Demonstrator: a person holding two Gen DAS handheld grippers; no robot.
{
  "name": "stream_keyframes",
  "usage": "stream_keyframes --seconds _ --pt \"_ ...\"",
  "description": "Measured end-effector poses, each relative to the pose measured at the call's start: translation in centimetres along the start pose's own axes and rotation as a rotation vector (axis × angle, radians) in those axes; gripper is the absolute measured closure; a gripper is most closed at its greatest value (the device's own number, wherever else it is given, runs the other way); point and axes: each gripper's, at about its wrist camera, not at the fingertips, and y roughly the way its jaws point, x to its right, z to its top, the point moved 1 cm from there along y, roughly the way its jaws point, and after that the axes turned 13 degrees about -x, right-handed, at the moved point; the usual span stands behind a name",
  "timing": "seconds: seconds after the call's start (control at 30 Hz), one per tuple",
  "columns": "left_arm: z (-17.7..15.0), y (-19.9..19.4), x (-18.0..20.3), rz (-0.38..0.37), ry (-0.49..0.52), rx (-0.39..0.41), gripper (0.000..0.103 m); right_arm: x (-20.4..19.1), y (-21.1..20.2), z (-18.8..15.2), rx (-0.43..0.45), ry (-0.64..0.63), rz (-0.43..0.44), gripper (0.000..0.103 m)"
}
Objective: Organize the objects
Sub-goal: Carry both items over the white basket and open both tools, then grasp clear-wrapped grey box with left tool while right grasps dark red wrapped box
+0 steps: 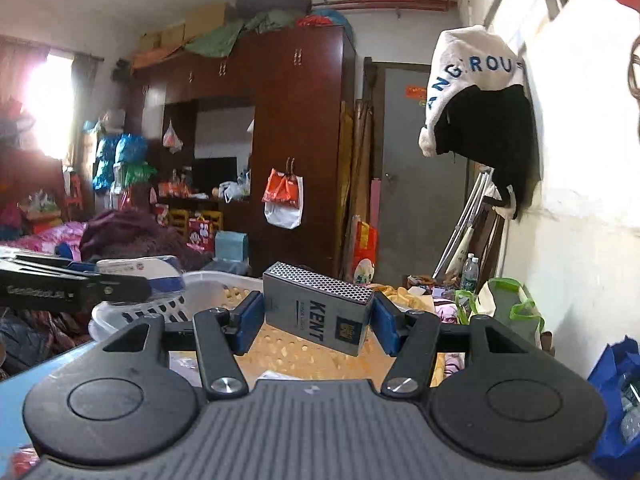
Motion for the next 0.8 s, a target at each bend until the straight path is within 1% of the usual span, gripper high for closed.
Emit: stream_keyframes --seconds 0.03,0.07,0.1,0.13,0.17,0.2,0.23,0.3,0.33,0.37,0.43,0.5,0.57,0.6,0.67,0.7,0.73,0.8 --pt "0.1 0.6 0.0 0.004 0.006 -0.013 0.037 -0.2 0.0 -0.2 -0.001 -0.007 -0.011 0.019" --pt "-0.1 1.0 -0.1 0.012 0.004 -0.024 0.029 -0.4 -0.3 -0.5 0.007 -0.015 -0.030 0.011" --pt "-0.3 1.0 -0.3 0.015 -0.004 -0.025 0.028 -0.5 -1.0 -0.9 0.029 -0.011 -0.047 0.005" --pt "-0.7 0.6 -0.4 0.008 -0.004 -0.026 0.028 -0.4 -2.0 -1.6 0.045 0.007 -0.039 0.004" --pt "-1.3 -0.3 -0.6 -0.012 0.002 -0.013 0.028 -0.4 -3.1 -2.2 0.052 0.025 -0.019 0.002" --pt "-1.9 -1.3 -0.6 -0.014 0.010 0.001 0.028 -0.4 -4.5 -3.3 0.052 0.053 -0.001 0.000" --pt "-2.7 -2.6 -0.6 -0.009 0.018 0.015 0.028 -0.5 -5.7 -4.5 0.039 0.079 -0.002 0.000" --pt "-5.1 -5.8 -0.6 -0.015 0.033 0.051 0.019 -0.7 -7.7 -7.1 -0.017 0.105 -0.014 0.000" --pt "-6.6 -7.1 -0.7 -0.018 0.042 0.061 0.013 -0.9 -8.6 -8.6 -0.034 0.103 -0.008 0.000" --pt "-8.5 -8.5 -0.8 -0.019 0.051 0.066 0.012 -1.1 -9.5 -10.2 -0.051 0.098 0.004 0.000" --pt "-11.3 -10.1 -0.8 -0.016 0.065 0.063 0.012 -1.4 -10.8 -13.3 -0.103 0.105 0.030 0.000" --pt "-14.1 -11.4 -0.8 -0.011 0.077 0.057 0.012 -1.7 -10.9 -14.5 -0.152 0.112 0.047 0.000" --pt "-16.3 -12.0 -0.6 0.001 0.099 0.047 0.012 -1.9 -10.8 -14.7 -0.171 0.109 0.048 0.000" --pt "-16.8 -11.9 -0.7 0.002 0.100 0.038 0.012 -2.2 -10.6 -14.6 -0.175 0.087 0.032 0.001" --pt "-17.7 -11.8 -0.4 -0.026 0.126 0.010 0.012 -2.5 -9.7 -14.0 -0.205 0.048 -0.010 0.008" --pt "-18.0 -11.6 -0.3 -0.036 0.142 -0.002 0.012 -2.7 -9.1 -13.8 -0.228 0.036 -0.014 0.012" --pt "-18.3 -11.6 -0.1 -0.040 0.153 -0.007 0.012 -2.8 -8.7 -13.8 -0.250 0.033 -0.001 0.015" --pt "-18.8 -11.6 0.2 -0.040 0.179 -0.008 0.012 -2.6 -8.6 -13.6 -0.257 0.053 0.029 0.015"
